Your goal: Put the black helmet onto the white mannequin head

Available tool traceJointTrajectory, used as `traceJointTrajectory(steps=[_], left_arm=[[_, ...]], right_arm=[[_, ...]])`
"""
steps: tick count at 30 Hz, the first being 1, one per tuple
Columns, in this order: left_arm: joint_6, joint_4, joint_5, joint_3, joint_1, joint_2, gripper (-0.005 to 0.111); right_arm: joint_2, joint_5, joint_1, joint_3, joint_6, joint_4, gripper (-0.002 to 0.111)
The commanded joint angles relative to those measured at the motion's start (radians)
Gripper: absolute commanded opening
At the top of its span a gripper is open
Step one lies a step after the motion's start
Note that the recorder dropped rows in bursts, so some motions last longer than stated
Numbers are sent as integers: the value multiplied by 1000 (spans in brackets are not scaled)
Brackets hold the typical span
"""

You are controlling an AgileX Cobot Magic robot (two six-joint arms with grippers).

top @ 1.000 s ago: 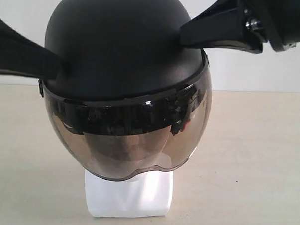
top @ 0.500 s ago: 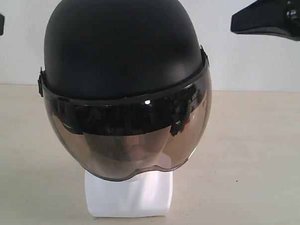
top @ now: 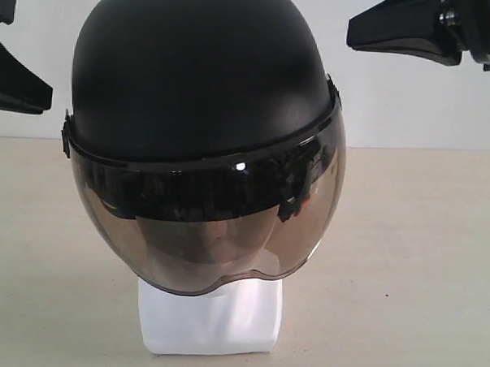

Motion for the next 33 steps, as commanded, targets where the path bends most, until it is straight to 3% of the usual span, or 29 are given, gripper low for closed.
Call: traceJointTrajectory(steps=[1,7,16,24,33], left_arm=[[118,-166,-58,-3,-2,57,4],[215,-318,-82,-5,-2,120,4],[247,-325,-131,-17,-2,130,4],[243,-322,-83,-126,-2,132,4],[243,-321,-81,-144,-2,132,4]], right_arm=[[32,16,30,2,-14,5,0],[40,-14,56,2,4,-59,0],[40,-26,56,4,62,-123,0],[40,-18,56,4,66,-124,0],[40,-9,56,4,93,-152,0]])
